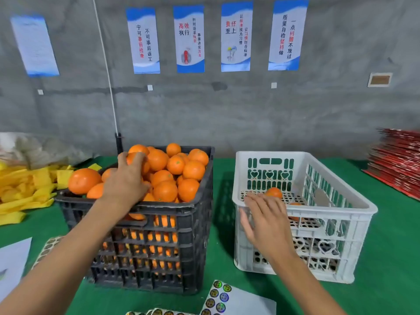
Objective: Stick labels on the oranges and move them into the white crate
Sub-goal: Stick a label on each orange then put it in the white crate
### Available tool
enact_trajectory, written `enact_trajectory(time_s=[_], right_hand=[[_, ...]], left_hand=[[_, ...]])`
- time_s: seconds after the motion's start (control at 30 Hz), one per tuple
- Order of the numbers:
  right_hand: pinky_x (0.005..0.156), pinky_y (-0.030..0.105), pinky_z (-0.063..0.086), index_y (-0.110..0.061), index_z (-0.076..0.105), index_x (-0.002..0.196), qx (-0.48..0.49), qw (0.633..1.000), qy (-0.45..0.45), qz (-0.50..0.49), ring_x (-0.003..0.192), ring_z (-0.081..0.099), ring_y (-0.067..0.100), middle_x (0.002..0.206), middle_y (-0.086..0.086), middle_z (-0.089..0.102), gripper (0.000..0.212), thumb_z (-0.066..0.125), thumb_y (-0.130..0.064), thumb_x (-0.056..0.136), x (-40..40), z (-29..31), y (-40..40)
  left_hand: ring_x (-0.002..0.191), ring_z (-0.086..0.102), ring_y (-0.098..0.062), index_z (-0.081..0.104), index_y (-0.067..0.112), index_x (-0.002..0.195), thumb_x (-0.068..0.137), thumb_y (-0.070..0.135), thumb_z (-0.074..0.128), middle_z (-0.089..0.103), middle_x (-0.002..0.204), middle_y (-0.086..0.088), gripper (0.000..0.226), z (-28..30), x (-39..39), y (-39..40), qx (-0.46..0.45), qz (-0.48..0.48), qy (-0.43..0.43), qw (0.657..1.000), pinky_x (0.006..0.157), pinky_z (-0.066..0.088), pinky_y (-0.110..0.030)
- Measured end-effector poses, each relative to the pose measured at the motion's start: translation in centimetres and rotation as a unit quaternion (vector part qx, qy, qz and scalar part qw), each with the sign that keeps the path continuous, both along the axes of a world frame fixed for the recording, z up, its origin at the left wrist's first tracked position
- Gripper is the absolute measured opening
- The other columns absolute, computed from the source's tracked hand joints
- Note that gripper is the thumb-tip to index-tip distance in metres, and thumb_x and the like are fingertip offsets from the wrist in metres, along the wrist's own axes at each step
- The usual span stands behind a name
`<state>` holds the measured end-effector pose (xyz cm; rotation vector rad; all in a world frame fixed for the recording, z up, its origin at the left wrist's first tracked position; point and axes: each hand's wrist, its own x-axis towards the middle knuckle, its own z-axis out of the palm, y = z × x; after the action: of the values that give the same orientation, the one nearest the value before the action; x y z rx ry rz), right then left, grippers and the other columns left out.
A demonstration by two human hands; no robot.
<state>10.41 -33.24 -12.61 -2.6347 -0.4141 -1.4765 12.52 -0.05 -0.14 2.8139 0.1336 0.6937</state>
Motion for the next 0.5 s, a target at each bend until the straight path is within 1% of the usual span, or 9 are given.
enact_trajectory(time_s=[0.07,0.13,0.2,0.23,0.27,0.33,0.4,0.43,0.5], right_hand=[[0.103,0.047,0.046,-0.010,0.073,0.118,0.011,1.000,0.009,0.002,0.111,0.067,0.025,0.122,0.007,0.073,0.034,0.056,-0.033,0.099,-0.1,0.1,0.1],[0.105,0.047,0.045,-0.009,0.072,0.122,0.036,0.999,0.026,0.022,0.115,0.066,0.024,0.127,0.007,0.071,0.038,0.054,-0.035,0.100,-0.5,0.6,0.6],[0.110,0.047,0.044,-0.008,0.065,0.132,0.067,0.994,0.050,0.071,0.123,0.062,0.023,0.135,0.007,0.066,0.047,0.050,-0.040,0.101,-1.4,1.6,2.1],[0.112,0.047,0.042,-0.009,0.059,0.139,0.073,0.990,0.058,0.108,0.128,0.058,0.022,0.140,0.007,0.062,0.051,0.051,-0.043,0.101,-2.1,2.2,3.2],[0.115,0.044,0.040,-0.010,0.052,0.145,0.065,0.984,0.065,0.151,0.134,0.053,0.020,0.145,0.005,0.058,0.056,0.053,-0.045,0.101,-2.8,2.9,4.4],[0.119,0.032,0.033,-0.015,0.036,0.155,0.047,0.967,0.089,0.234,0.142,0.044,0.014,0.154,0.000,0.047,0.070,0.060,-0.046,0.097,-4.4,3.6,7.3],[0.116,0.023,0.035,-0.019,0.024,0.159,0.096,0.945,0.135,0.281,0.142,0.043,0.010,0.157,-0.005,0.042,0.083,0.067,-0.043,0.093,-6.0,3.6,9.2],[0.112,0.021,0.039,-0.021,0.022,0.160,0.133,0.935,0.153,0.290,0.139,0.045,0.009,0.155,-0.006,0.043,0.085,0.069,-0.041,0.092,-6.6,3.4,9.7],[0.104,0.021,0.046,-0.020,0.027,0.158,0.171,0.929,0.148,0.294,0.131,0.053,0.011,0.149,-0.004,0.049,0.079,0.066,-0.039,0.092,-7.5,2.8,9.5]], left_hand=[[0.121,0.054,-0.057,0.039,0.023,0.153,0.079,0.020,0.089,0.035,0.153,-0.026,0.089,0.0,-0.1,0.1,-0.030,-0.008,-0.009,0.999,0.097,0.048,-0.060],[0.124,0.056,-0.048,0.048,0.016,0.149,0.080,0.020,0.088,0.047,0.147,-0.023,0.080,-0.4,-1.1,0.0,-0.064,-0.035,-0.086,0.994,0.098,0.048,-0.053],[0.131,0.055,-0.032,0.058,0.014,0.139,0.084,0.026,0.085,0.057,0.143,-0.012,0.063,-1.6,-3.0,-1.4,-0.116,-0.107,-0.200,0.967,0.105,0.045,-0.039],[0.134,0.053,-0.022,0.060,0.017,0.137,0.086,0.030,0.083,0.058,0.144,-0.005,0.057,-2.3,-4.1,-2.8,-0.134,-0.158,-0.236,0.949,0.110,0.042,-0.033],[0.137,0.051,-0.017,0.062,0.018,0.134,0.088,0.030,0.082,0.057,0.145,-0.001,0.052,-3.1,-5.0,-4.4,-0.138,-0.208,-0.259,0.933,0.114,0.038,-0.031],[0.134,0.052,-0.018,0.069,0.013,0.126,0.092,0.021,0.079,0.059,0.143,-0.003,0.036,-4.7,-6.4,-7.1,-0.113,-0.277,-0.316,0.901,0.115,0.037,-0.031],[0.130,0.055,-0.022,0.073,0.009,0.118,0.091,0.012,0.077,0.061,0.139,-0.005,0.027,-5.7,-7.4,-8.7,-0.109,-0.302,-0.364,0.874,0.113,0.039,-0.033],[0.129,0.056,-0.024,0.074,0.009,0.117,0.090,0.011,0.078,0.062,0.138,-0.006,0.028,-6.1,-7.6,-9.0,-0.115,-0.309,-0.373,0.867,0.112,0.041,-0.035],[0.129,0.058,-0.028,0.073,0.007,0.118,0.089,0.010,0.080,0.062,0.137,-0.007,0.030,-7.4,-8.3,-9.2,-0.125,-0.328,-0.379,0.856,0.110,0.044,-0.039]])
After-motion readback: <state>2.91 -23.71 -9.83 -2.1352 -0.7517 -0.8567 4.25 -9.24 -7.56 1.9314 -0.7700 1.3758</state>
